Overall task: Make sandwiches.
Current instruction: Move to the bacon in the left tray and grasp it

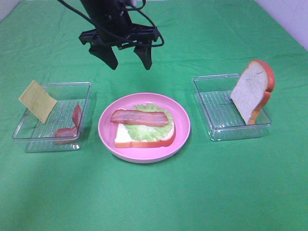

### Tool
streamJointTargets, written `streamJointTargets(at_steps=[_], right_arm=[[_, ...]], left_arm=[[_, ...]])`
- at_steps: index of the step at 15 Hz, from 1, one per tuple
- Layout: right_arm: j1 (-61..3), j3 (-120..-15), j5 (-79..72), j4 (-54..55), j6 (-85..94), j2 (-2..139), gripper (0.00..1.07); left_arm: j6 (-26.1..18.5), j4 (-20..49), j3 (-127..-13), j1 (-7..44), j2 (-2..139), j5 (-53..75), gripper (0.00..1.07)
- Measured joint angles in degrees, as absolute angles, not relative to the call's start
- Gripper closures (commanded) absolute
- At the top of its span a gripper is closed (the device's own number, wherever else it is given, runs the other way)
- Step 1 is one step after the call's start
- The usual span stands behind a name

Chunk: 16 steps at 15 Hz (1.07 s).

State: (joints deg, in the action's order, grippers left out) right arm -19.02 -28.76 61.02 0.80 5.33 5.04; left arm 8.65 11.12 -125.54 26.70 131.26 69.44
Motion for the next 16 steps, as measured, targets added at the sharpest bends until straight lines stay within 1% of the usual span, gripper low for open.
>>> streamJointTargets(at_steps=[1, 3, 6, 9, 16], right_arm=[[-19.0, -28.8, 61.0, 0.8, 5.3, 5.0, 0.27], [-19.0, -28.8, 61.0, 0.8, 5.3, 5.0, 0.27], [-19.0, -28.8, 61.0, 0.8, 5.3, 5.0, 0.27], [-19.0, -28.8, 61.0, 0.8, 5.3, 5.0, 0.27], [-19.0, -28.8, 61.0, 0.8, 5.3, 5.0, 0.27]], left_arm=[[9.4, 8.9, -125.8, 26.7, 130.7, 69.4, 0.31], [10.3, 5.8, -125.9, 26.7, 130.3, 69.5, 0.34], [10.6, 4.2, -123.3, 26.7, 128.1, 69.5, 0.34], [14.7, 0.0, -113.5, 26.7, 120.7, 69.5, 0.34], [22.7, -1.8, -96.7, 26.7, 106.4, 69.6, 0.34]])
